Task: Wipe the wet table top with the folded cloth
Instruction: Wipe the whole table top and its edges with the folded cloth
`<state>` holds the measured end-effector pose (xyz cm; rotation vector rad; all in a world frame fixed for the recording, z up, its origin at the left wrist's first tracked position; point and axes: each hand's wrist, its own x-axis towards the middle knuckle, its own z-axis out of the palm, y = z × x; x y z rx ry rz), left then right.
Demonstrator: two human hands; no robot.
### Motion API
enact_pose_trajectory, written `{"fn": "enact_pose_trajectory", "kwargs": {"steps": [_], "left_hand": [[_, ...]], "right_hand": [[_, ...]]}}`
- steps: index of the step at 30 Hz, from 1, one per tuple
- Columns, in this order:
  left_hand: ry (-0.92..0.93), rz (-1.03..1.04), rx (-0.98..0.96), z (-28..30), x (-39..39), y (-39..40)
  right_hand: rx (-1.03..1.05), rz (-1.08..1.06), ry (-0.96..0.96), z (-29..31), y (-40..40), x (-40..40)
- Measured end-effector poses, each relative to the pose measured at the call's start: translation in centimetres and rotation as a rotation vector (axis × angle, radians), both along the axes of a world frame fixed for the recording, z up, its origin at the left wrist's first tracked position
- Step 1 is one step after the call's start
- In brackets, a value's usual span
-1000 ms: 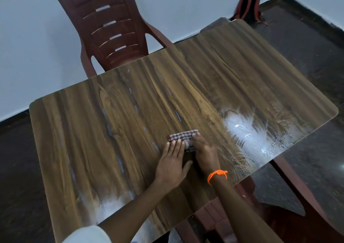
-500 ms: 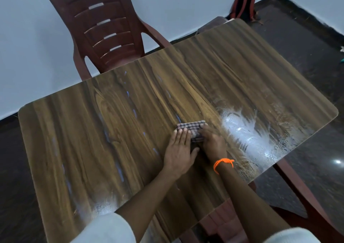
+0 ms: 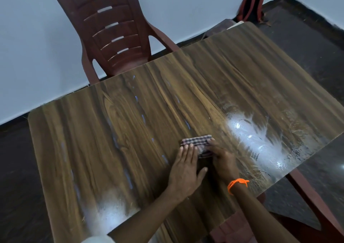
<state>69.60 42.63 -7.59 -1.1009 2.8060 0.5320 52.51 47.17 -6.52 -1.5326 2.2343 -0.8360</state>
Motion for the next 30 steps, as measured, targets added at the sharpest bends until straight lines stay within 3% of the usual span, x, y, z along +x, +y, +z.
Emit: {"fn": "enact_pose_trajectory", "kwargs": {"steps": [5, 10, 17, 20, 27, 30], "left_hand": [[-0.021, 0.008, -0.052, 0.2, -2.8, -5.9], [-0.083, 0.092, -0.142, -0.1, -1.5, -9.9], [-0.052, 0.157, -0.049, -0.3, 2.5, -4.6], [-0.023, 0.122, -0.007, -0.3, 1.6, -2.9], [-0.005, 0.058, -0.077, -0.5, -3.0, -9.0], [-0.022, 0.100, -0.127, -0.5, -3.4, -12.9]], "right_hand": [[0.032, -0.081, 0.043, 0.8, -5.7, -1.1], [0.087, 0.029, 0.037, 1.1, -11.5, 0.5], [0.084, 0.118, 0.028, -0.1, -7.9, 3.7], [0.041, 0.046, 0.026, -0.5, -5.2, 2.5], [0.009, -0.117, 0.051, 0.1, -9.6, -0.7], [0.020, -0.057, 0.060, 1.3, -14.1, -0.7]]}}
